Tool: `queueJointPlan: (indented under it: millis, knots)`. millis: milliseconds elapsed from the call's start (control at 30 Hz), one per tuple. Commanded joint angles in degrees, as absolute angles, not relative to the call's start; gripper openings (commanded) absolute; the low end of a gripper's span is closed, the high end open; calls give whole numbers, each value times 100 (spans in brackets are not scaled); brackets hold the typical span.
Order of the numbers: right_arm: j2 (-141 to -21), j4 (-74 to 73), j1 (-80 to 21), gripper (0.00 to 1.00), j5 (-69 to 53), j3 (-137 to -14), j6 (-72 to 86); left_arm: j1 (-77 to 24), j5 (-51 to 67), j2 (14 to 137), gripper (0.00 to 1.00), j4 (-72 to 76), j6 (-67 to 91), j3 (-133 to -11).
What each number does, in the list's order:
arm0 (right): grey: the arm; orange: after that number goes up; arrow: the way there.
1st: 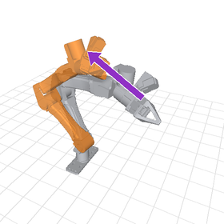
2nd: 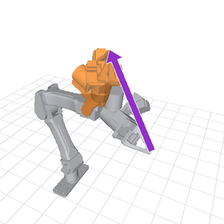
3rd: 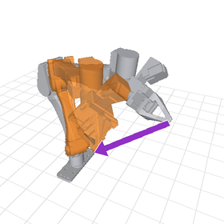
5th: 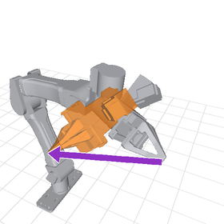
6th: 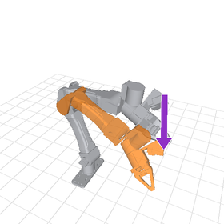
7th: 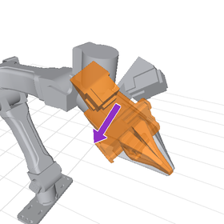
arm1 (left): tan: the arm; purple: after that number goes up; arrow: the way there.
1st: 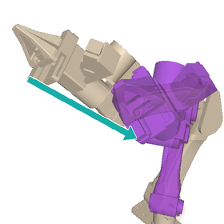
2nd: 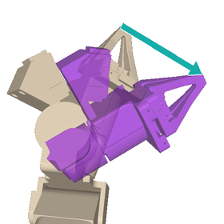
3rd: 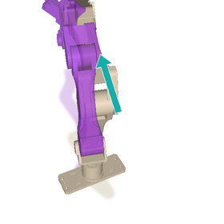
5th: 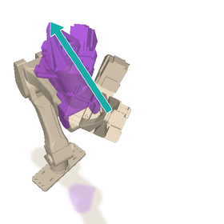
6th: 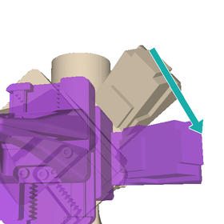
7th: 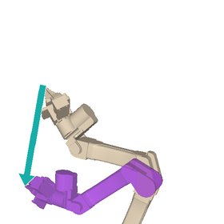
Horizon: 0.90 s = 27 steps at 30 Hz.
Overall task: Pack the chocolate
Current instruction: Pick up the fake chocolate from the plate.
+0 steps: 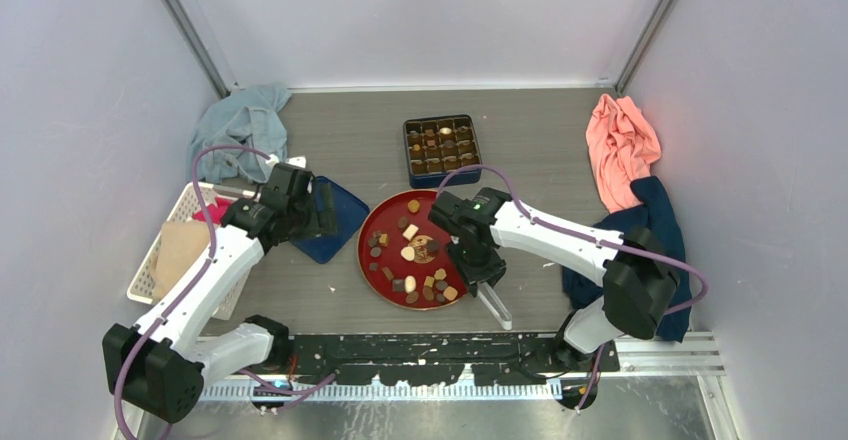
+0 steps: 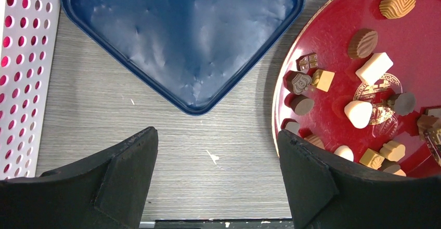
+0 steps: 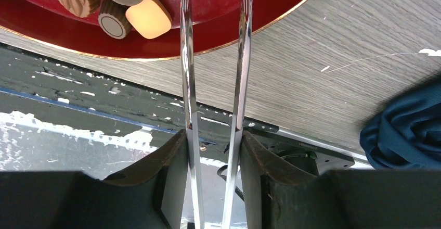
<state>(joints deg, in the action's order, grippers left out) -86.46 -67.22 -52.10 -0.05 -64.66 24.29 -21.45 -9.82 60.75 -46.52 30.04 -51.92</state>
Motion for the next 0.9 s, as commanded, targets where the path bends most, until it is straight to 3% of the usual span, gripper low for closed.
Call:
queueJointPlan:
  millis: [0,867]
  knots:
    - [-8350,-6805,-5257,44,167,-6551,2540,-2127,-934,6034,85,-4438,3070,-5195]
    - [-8513,-6580,-5360,45,81,-6504,2514,-2127,-948,6039,85,-4479,3087,-5194]
